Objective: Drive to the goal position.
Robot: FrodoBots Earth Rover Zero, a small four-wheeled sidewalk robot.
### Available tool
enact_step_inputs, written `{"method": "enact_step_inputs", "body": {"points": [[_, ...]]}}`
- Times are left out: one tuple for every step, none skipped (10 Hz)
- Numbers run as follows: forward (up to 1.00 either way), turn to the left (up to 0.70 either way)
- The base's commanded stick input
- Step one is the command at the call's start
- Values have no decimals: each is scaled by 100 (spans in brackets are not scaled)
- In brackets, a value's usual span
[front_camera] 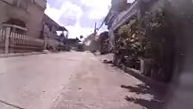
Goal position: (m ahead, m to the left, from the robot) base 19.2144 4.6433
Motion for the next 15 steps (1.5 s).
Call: {"method": "enact_step_inputs", "body": {"points": [[70,7],[70,21],[70,19],[70,4],[70,0],[70,0],[70,0],[70,0],[70,0],[70,0],[70,0],[70,0],[70,0],[70,0],[70,0]]}}
